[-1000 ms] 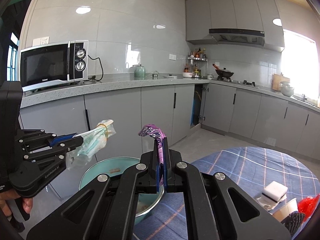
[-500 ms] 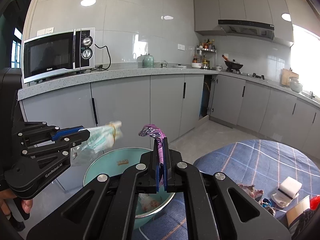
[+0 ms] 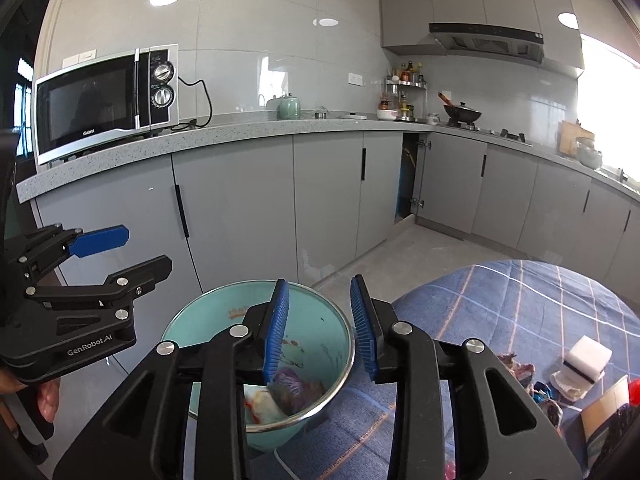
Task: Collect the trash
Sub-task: 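Open both grippers to drop the white bag and purple wrapper into the bin, then grasp the pink plastic bag with the left gripper while the right grasps the black mesh scrubber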
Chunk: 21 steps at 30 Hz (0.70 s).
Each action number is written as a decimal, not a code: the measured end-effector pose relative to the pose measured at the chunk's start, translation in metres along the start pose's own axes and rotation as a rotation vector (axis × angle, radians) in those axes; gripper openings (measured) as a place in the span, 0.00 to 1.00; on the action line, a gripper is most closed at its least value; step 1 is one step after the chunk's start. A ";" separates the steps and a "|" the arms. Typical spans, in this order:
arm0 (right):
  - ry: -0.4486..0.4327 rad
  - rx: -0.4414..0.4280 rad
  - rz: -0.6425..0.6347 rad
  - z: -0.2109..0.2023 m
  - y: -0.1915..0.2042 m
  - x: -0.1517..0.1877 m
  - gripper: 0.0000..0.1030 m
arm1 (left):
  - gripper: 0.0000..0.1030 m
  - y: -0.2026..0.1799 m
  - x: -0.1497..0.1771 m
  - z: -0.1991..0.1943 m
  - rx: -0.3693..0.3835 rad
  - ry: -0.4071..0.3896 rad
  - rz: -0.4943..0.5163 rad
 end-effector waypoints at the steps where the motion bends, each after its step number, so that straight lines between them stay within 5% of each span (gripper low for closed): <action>1: -0.002 0.007 0.004 -0.003 -0.002 -0.001 0.33 | 0.59 0.000 0.000 0.000 0.000 0.000 0.001; 10: -0.023 0.056 0.042 -0.063 -0.032 -0.004 0.45 | 0.68 -0.021 -0.010 -0.019 0.032 -0.033 0.024; 21: -0.008 0.314 0.097 -0.161 -0.147 0.043 0.54 | 0.73 -0.137 0.000 -0.057 0.211 -0.048 0.175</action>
Point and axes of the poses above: each gripper's, at about its wrist camera, not at the fingertips, and z roughly the way its jaws point, y to its left, x to its underside, the point moved 8 cm from there along z, roughly the way its jaws point, and after that the axes turned 3 degrees about -y, right-handed, at the moved point
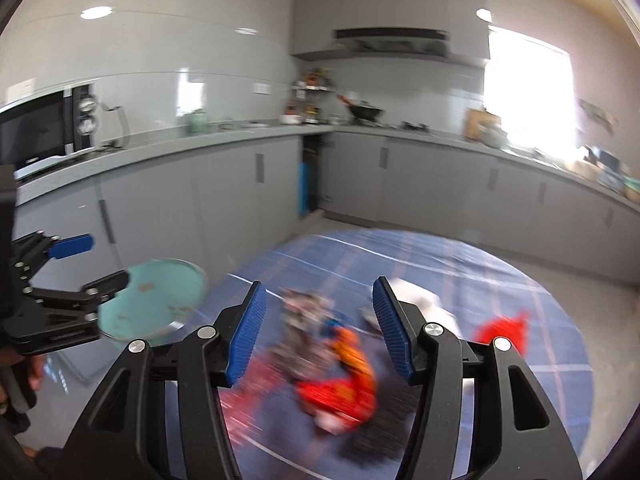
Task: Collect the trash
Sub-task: 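Grasp the pink plastic bag with the left gripper while the right grasps the black mesh scrubber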
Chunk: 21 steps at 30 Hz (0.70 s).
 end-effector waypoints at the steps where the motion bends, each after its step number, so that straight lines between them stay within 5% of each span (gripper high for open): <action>1: 0.007 0.017 0.007 -0.002 -0.010 0.005 0.55 | 0.73 -0.013 0.000 -0.001 0.020 0.000 0.013; 15: 0.069 0.166 0.118 -0.035 -0.107 0.080 0.61 | 0.81 -0.120 -0.027 -0.014 0.174 0.006 0.066; 21: 0.058 0.167 0.146 -0.037 -0.115 0.086 0.64 | 0.81 -0.141 0.002 0.010 0.158 0.093 0.125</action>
Point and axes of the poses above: each gripper's, at about its wrist camera, not at the fingertips, and z roughly the way its jaws point, y to its left, x to its underside, the point moved 8 cm from there along z, roughly the way its jaws point, and after that the axes turned 3 degrees about -y, right-handed, at the moved point
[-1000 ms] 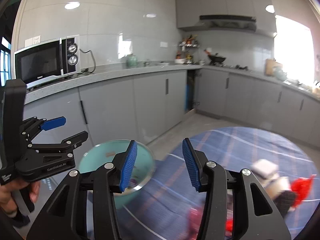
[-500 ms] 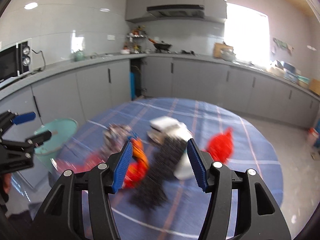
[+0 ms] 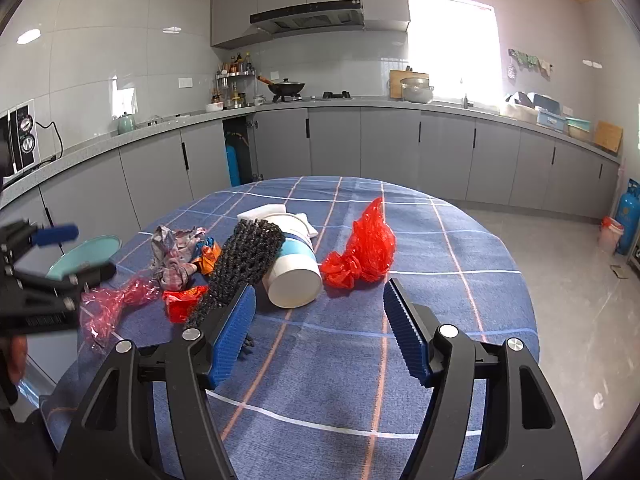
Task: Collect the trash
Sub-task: 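Grasp the pink plastic bag with the left gripper while the right grasps the black mesh scrubber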
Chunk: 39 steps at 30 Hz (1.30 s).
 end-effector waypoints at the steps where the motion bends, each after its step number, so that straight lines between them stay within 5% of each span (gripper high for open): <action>1: 0.004 -0.002 0.008 0.002 0.000 0.001 0.64 | 0.80 -0.001 0.008 0.005 0.005 0.019 -0.002; 4: 0.014 -0.002 0.013 0.005 0.000 0.004 0.64 | 0.73 -0.006 0.023 0.013 0.030 0.058 -0.006; 8: 0.020 -0.007 0.004 0.006 0.004 0.005 0.64 | 0.39 -0.012 0.042 0.025 0.102 0.121 -0.019; 12: 0.026 -0.020 0.016 0.009 0.010 0.003 0.64 | 0.25 -0.004 0.046 0.023 0.120 0.116 -0.052; 19: 0.050 -0.063 0.009 0.021 0.036 -0.003 0.63 | 0.23 0.023 0.031 0.000 0.100 0.046 -0.070; 28: 0.154 -0.086 0.045 0.059 0.060 -0.002 0.49 | 0.23 0.054 0.014 -0.022 -0.013 -0.065 -0.070; 35: 0.226 -0.150 0.061 0.071 0.071 0.012 0.19 | 0.23 0.071 0.013 -0.019 -0.031 -0.077 -0.104; 39: 0.181 -0.162 0.049 0.058 0.073 0.004 0.16 | 0.23 0.082 0.014 -0.015 -0.040 -0.075 -0.132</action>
Point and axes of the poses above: each gripper's, at about its wrist camera, not at the fingertips, and z roughly the way its jaws point, y to its left, x to its underside, the point moved 8 cm from there along z, roughly the way its jaws point, and after that the axes turned 3 degrees about -y, right-handed, at the moved point
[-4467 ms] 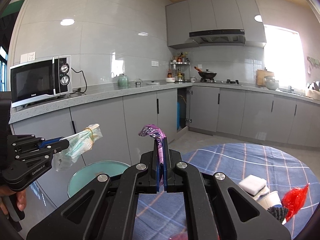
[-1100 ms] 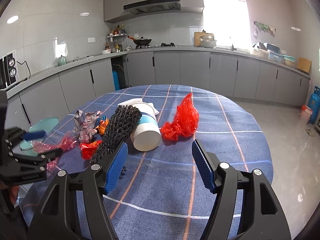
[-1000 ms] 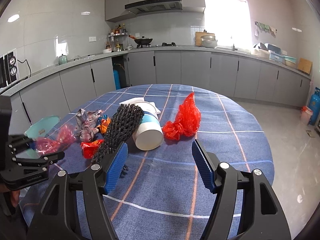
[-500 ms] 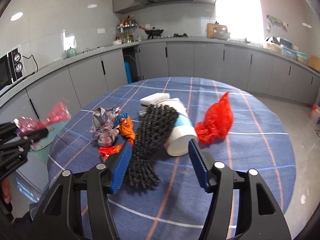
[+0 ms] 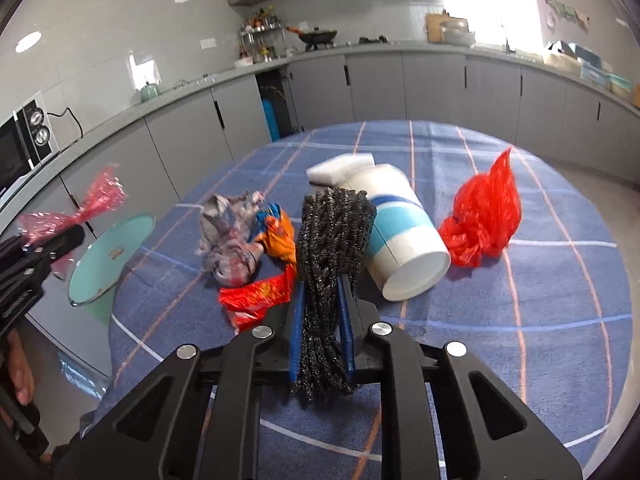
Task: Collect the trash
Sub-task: 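Grasp the pink plastic bag with the left gripper while the right grasps the black mesh scrubber, then carry the pink bag and black scrubber with both grippers over the teal bin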
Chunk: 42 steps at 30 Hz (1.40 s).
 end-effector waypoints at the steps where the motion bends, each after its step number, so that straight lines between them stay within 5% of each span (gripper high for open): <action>1: -0.019 0.004 -0.009 -0.005 0.001 -0.004 0.15 | 0.23 0.002 0.000 0.000 -0.003 -0.002 -0.004; 18: -0.145 -0.026 -0.083 -0.017 0.039 -0.058 0.15 | 0.23 0.037 -0.013 -0.010 -0.053 -0.043 -0.041; 42: -0.142 -0.155 -0.204 0.029 0.138 -0.086 0.16 | 0.23 0.107 -0.013 -0.020 -0.151 -0.067 -0.097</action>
Point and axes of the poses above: each gripper's, at about its wrist camera, not at the fingertips, and z roughly the way its jaws point, y to its left, x to its underside, the point moved 8 cm from there along z, roughly the way its jaws point, and after that the axes turned 3 degrees about -y, right-handed, at the moved point
